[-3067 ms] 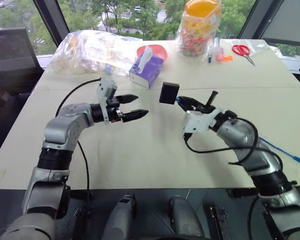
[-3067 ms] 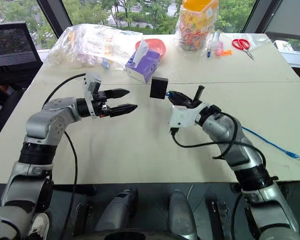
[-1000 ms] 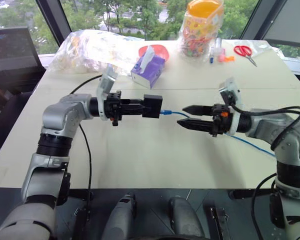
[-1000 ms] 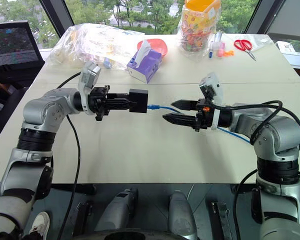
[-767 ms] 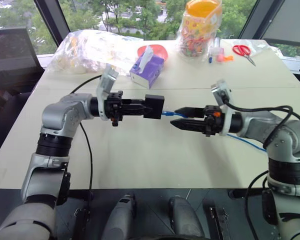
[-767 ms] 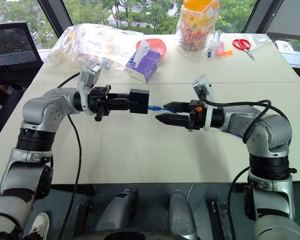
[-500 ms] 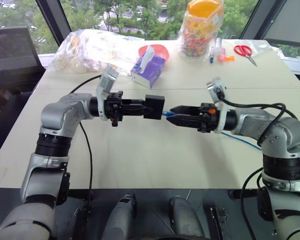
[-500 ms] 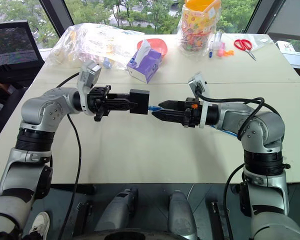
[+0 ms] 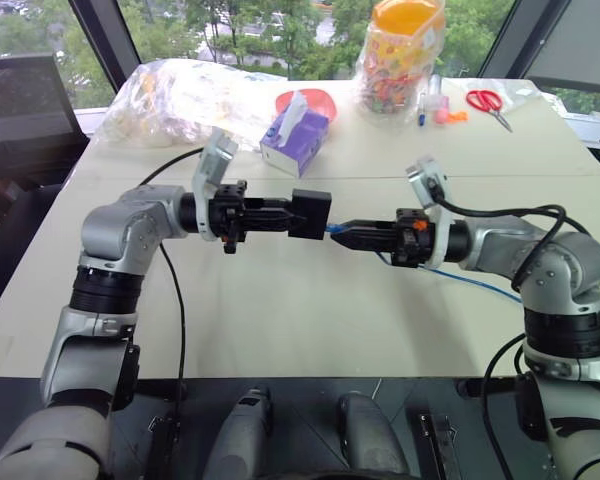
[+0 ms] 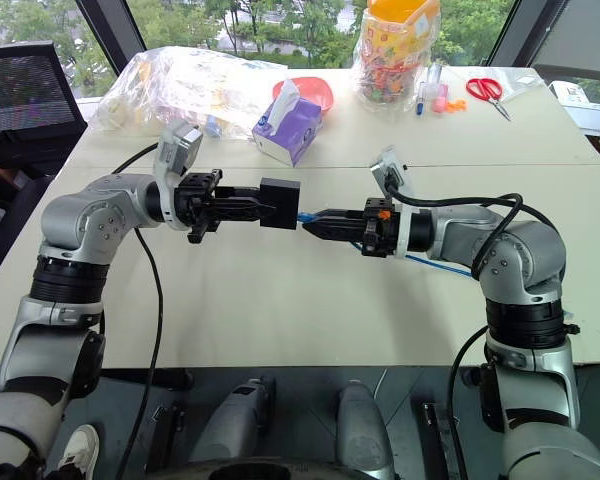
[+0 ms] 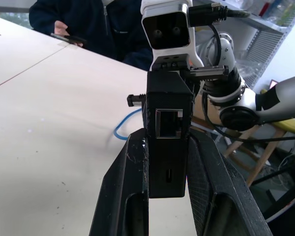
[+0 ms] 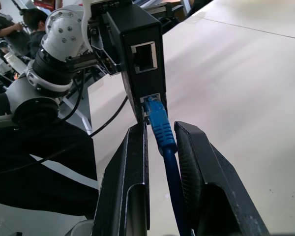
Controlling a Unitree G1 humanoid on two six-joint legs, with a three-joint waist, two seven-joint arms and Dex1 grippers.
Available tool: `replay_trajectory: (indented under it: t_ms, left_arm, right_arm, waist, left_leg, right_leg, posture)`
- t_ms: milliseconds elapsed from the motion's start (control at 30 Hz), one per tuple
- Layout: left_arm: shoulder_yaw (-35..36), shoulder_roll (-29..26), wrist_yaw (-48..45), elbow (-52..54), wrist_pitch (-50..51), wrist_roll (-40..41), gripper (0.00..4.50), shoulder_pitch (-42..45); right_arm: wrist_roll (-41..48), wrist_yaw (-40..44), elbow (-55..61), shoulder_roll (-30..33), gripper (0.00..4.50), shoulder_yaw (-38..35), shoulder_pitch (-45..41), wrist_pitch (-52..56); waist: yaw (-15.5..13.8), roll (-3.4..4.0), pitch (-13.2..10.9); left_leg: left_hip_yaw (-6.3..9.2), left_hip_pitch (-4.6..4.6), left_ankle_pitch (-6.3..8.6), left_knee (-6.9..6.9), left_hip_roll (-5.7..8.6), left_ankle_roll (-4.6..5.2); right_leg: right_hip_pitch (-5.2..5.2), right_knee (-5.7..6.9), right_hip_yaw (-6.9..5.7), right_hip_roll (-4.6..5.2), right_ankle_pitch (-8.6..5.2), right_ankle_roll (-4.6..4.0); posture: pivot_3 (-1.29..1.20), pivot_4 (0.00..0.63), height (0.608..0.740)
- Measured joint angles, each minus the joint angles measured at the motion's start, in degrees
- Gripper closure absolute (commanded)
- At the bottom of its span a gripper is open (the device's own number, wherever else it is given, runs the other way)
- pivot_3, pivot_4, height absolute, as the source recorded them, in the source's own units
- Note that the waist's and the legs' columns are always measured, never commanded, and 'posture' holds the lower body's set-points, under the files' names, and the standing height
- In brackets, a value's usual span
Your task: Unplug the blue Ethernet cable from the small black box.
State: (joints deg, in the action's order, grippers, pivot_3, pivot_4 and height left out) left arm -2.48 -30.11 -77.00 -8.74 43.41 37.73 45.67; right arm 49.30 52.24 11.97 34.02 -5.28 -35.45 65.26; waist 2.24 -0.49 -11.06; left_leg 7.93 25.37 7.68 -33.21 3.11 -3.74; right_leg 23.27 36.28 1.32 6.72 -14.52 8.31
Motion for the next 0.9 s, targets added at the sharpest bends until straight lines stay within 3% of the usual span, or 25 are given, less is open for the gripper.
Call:
replay_trajectory:
  t_ms: [67,200,467,567,667,900]
  left_arm:
    - [0.00,0.01,0.01,0.00,0.00,0.02,4.02,0.00]
    - [0.00,0.02,0.02,0.01,-0.01,0.05,4.02,0.00]
    - [0.00,0.03,0.01,0.03,-0.01,0.07,4.02,0.00]
    - [-0.01,0.07,-0.01,0.16,-0.02,0.07,4.02,0.00]
    - [-0.01,0.07,-0.07,0.22,-0.08,0.07,4.02,-0.01]
    - [-0.06,0.09,-0.09,0.31,-0.24,0.02,4.02,-0.04]
  right_arm:
    - [0.00,0.28,0.05,0.18,2.75,0.11,0.00,-0.71]
    - [-1.09,0.46,0.27,1.24,0.84,2.13,0.00,-1.96]
    - [-1.13,0.50,0.18,1.23,0.84,2.87,-1.02,-2.27]
    - [-0.71,0.50,0.03,1.22,1.76,2.82,-1.91,-2.21]
    - [-0.67,0.51,-0.51,1.22,3.28,2.81,-2.29,-2.19]
    - [-0.57,1.05,-0.93,1.27,3.28,2.83,-2.52,-1.96]
  waist:
    - [0.00,0.00,0.00]
    - [0.01,0.00,0.00]
    - [0.01,0.00,0.00]
    - [0.00,0.00,0.00]
    - [0.00,0.00,0.00]
    - [0.00,0.00,0.00]
  left_leg:
    - [0.00,0.00,0.00,0.00,0.00,0.00]
    - [0.00,0.00,0.00,0.00,0.00,0.00]
    - [0.00,0.01,0.00,0.01,0.00,0.00]
    - [0.00,0.01,0.00,0.01,0.00,0.00]
    - [0.00,0.02,0.00,0.01,0.00,0.00]
    - [0.00,0.02,0.00,0.01,0.00,0.00]
  right_leg:
    - [0.00,0.00,0.00,0.00,0.00,0.00]
    - [0.01,-0.01,0.00,0.00,-0.02,-0.03]
    - [0.01,-0.01,0.00,0.00,-0.02,-0.03]
    - [0.01,-0.02,0.00,0.00,-0.02,-0.03]
    - [0.01,-0.03,0.00,0.00,-0.02,-0.03]
    - [0.01,-0.03,0.00,0.00,-0.02,-0.03]
  posture:
    - [0.00,0.150,0.728]
    - [0.00,0.150,0.728]
    - [0.00,0.150,0.728]
    - [0.00,0.150,0.728]
    - [0.00,0.150,0.728]
    - [0.00,0.150,0.728]
